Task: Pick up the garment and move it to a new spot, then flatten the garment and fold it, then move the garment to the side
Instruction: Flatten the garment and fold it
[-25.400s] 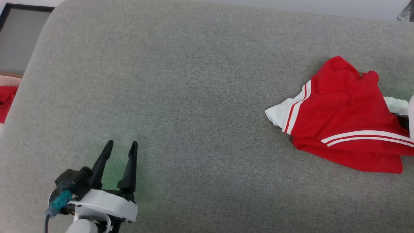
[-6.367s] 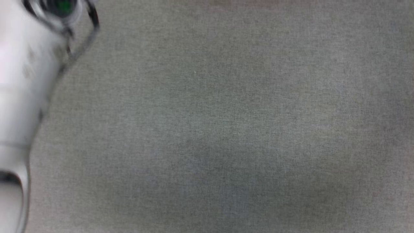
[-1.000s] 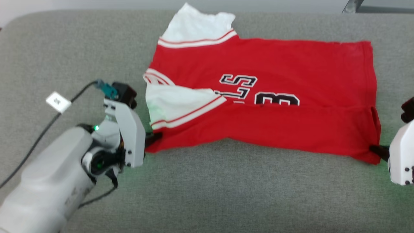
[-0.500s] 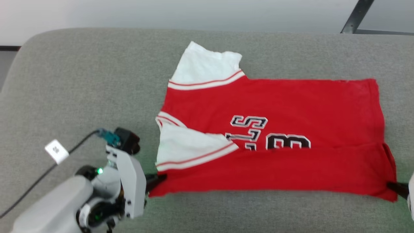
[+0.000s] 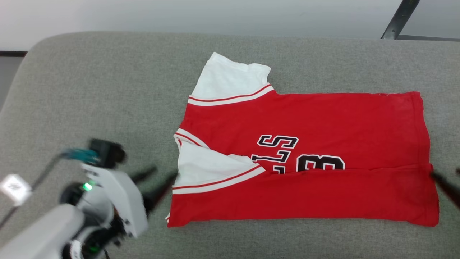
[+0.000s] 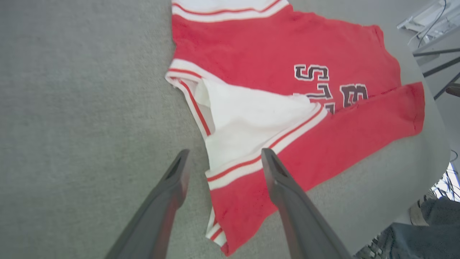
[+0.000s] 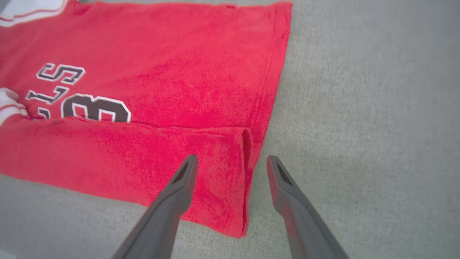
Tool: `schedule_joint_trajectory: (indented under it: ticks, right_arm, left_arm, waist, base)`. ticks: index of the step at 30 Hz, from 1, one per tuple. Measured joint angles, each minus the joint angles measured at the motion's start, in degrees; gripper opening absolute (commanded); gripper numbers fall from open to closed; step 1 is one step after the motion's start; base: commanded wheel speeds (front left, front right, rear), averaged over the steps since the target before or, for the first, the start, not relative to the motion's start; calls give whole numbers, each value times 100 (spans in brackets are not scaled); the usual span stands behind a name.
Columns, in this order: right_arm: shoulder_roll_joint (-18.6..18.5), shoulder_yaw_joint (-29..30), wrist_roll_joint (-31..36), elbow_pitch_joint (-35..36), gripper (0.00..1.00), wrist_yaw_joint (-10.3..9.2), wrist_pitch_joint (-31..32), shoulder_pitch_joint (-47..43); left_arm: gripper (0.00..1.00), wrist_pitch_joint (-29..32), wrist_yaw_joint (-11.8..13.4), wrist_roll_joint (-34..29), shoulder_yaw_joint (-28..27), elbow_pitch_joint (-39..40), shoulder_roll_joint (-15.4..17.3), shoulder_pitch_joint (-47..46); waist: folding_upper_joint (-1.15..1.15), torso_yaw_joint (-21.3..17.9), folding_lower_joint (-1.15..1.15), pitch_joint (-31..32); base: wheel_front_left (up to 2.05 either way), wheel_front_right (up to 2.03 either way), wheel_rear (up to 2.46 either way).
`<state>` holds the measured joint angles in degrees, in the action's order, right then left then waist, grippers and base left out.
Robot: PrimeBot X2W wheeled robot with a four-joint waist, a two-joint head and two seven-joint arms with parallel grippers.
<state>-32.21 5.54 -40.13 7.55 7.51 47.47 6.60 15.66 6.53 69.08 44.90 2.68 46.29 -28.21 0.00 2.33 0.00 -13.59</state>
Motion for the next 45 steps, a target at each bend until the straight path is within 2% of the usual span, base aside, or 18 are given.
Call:
schedule_joint_trajectory:
  ticks: [2, 6, 11, 13, 21, 25, 30, 38, 42, 45]
  right_arm:
    - [157, 203, 183, 122, 100, 0, -385, 108]
    - [509, 397, 575, 214, 100, 0, -1282, 363]
    - [1033, 405, 917, 103, 100, 0, -2279, 659]
    - [1228, 336, 1006, 62, 100, 0, -2595, 820]
    - [1811, -93, 1048, -186, 100, 0, -3423, 1415]
    - [1939, -301, 1045, -296, 100, 0, -3707, 1628]
    - [1990, -553, 991, -413, 100, 0, -3917, 1749]
    - [1996, -719, 936, -475, 100, 0, -4041, 1785]
    - [1994, -753, 887, -517, 100, 0, -4039, 1785]
    - [1986, -771, 873, -533, 100, 0, -4031, 1789]
  left_arm:
    - [100, -448, 113, -105, -266, 92, 76, 9]
    - [100, -1272, 314, -347, -706, 21, 24, -94]
    - [100, -1646, 224, -522, -1017, -391, -177, -777]
    - [100, -1606, 92, -603, -1051, -655, -227, -1229]
    - [100, -889, -513, -1047, -910, -2165, -410, -3276]
    - [100, -497, -857, -1263, -657, -3059, -642, -4062]
    - [100, 104, -1174, -1444, -240, -4163, -892, -4596]
    - [100, 1607, -1360, -1334, 271, -5349, -993, -4953]
    - [100, 2237, -1368, -1023, 313, -5525, -1090, -5058]
    - [100, 2425, -1371, -905, 393, -5448, -1090, -5137]
  waist:
    - [0, -5, 0, -19]
    - [0, -21, 0, -112]
    - [0, -111, 0, -287]
    - [0, -179, 0, -373]
    - [0, -686, 0, -772]
    - [0, -1007, 0, -1007]
    - [0, -1395, 0, -1271]
    - [0, -1861, 0, -1572]
    - [0, -1963, 0, -1661]
    - [0, -1984, 0, -1691]
  base:
    - [0, 0, 0]
    - [0, 0, 0]
    - [0, 0, 0]
    - [0, 0, 0]
    - [0, 0, 0]
    - [0, 0, 0]
    - [0, 0, 0]
    - [0, 0, 0]
    - [0, 0, 0]
    - [0, 0, 0]
